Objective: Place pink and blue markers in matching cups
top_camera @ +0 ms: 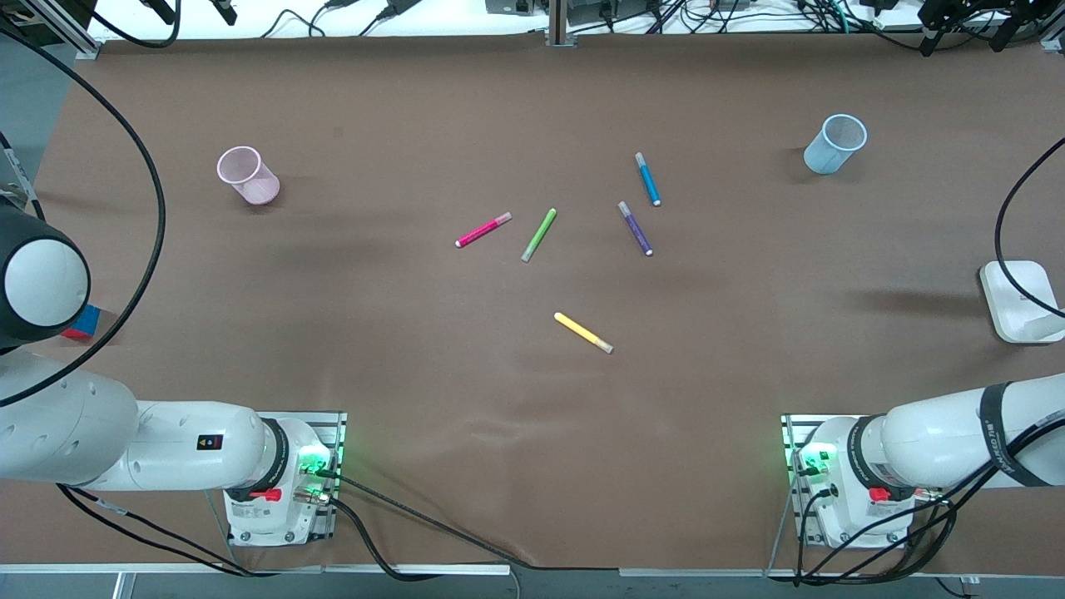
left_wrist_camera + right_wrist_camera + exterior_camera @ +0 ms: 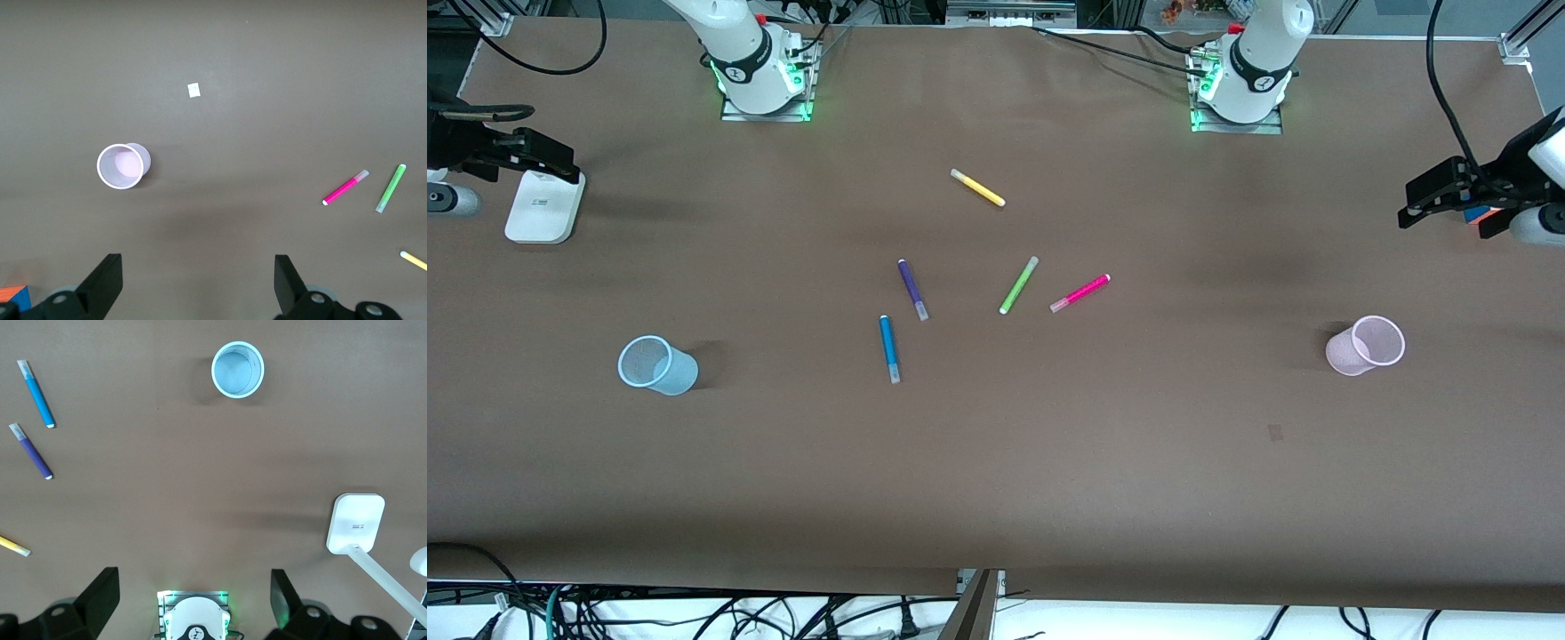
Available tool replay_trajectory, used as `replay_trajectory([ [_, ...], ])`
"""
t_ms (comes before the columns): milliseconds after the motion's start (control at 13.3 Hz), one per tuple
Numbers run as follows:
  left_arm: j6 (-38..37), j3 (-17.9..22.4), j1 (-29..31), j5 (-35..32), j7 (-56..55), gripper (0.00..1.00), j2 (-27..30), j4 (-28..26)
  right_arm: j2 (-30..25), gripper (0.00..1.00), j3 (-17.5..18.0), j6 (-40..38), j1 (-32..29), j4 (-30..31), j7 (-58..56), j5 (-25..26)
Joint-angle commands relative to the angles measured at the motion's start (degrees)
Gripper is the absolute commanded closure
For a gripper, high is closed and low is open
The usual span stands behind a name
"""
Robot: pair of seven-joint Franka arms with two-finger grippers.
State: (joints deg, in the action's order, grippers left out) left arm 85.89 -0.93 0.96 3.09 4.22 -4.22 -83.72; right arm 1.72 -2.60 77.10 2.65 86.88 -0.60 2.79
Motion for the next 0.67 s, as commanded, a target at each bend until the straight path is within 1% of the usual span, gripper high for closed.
replay_trajectory([
  [0, 1.38, 0.05, 0.53, 0.51, 1.23, 0.0, 1.14, -1.71, -0.05, 0.0, 0.05, -0.29, -0.46, -0.4, -0.55, -0.86],
  [300, 1.12, -0.3, 0.44, 0.16, 1.06, 0.0, 1.14, -1.45, -0.05, 0.0, 0.05, -0.2, -0.46, -0.4, -0.55, -0.95],
  [600, 0.5, -0.92, 0.35, 0.42, 1.32, 0.0, 2.46, -1.09, 0.21, 0.0, 0.05, -0.2, -0.37, -0.4, -0.55, -0.95],
])
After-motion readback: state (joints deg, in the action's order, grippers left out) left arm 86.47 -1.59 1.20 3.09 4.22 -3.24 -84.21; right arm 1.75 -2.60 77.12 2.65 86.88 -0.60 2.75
